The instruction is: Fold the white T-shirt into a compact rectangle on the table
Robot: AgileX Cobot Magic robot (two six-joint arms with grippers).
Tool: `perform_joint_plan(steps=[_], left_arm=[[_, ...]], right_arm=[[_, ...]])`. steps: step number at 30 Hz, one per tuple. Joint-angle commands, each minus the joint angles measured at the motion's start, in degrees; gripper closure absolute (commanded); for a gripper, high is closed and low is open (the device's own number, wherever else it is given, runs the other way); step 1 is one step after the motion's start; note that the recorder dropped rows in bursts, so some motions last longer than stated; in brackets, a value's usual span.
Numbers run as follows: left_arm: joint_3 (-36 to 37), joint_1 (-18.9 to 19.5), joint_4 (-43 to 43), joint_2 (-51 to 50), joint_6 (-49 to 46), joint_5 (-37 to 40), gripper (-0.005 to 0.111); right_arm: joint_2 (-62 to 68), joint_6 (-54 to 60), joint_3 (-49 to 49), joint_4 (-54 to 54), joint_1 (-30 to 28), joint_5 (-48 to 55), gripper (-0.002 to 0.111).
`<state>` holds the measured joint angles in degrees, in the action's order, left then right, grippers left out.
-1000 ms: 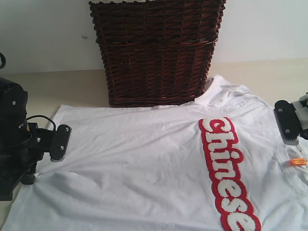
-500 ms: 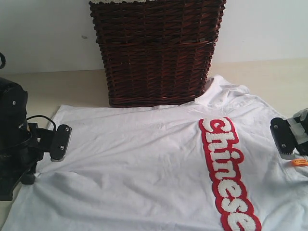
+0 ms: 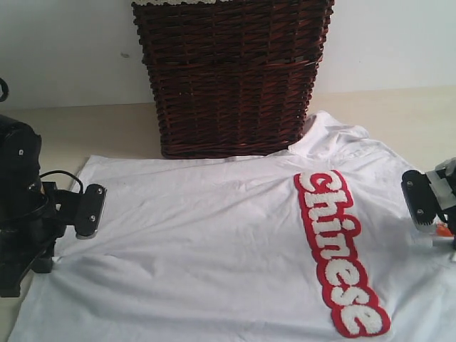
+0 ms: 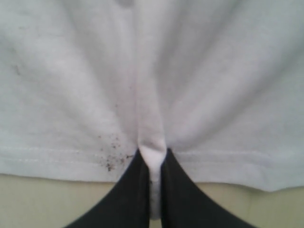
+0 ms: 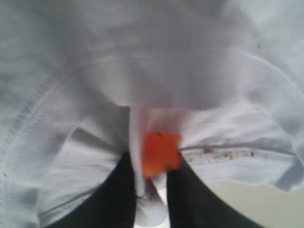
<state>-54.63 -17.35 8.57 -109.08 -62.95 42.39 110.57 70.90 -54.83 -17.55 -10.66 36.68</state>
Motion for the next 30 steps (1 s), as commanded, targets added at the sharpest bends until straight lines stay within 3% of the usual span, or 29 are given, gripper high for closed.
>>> perform_joint_plan(steps=[1, 8, 12, 23, 30], left_arm=[[1.15, -0.21, -3.38, -1.62, 0.01, -1.63, 0.107], [1.15, -0.32, -1.97, -0.57, 0.01, -1.95, 0.107], [0.8, -0.92, 2.96, 4.04, 1.04, 0.83, 0.107], [-2.01, -0.92, 18.86, 23.92, 23.22, 8.99, 0.107], [-2.01, -0.92, 18.69, 39.71, 29.42, 12.8, 0.107]], right_arm=[[3.47, -0.42, 0.73, 0.96, -0.48, -9.2, 0.108], [-3.97, -0.63, 0.73, 2.41, 0.65, -7.01, 0.108], [-10.66, -1.39, -1.3, 3.65, 0.65, -3.97, 0.108], [-31.3, -8.45, -6.16, 5.99, 0.65, 4.68, 0.108], [-45.78, -14.79, -6.16, 6.53, 0.65, 7.54, 0.108]])
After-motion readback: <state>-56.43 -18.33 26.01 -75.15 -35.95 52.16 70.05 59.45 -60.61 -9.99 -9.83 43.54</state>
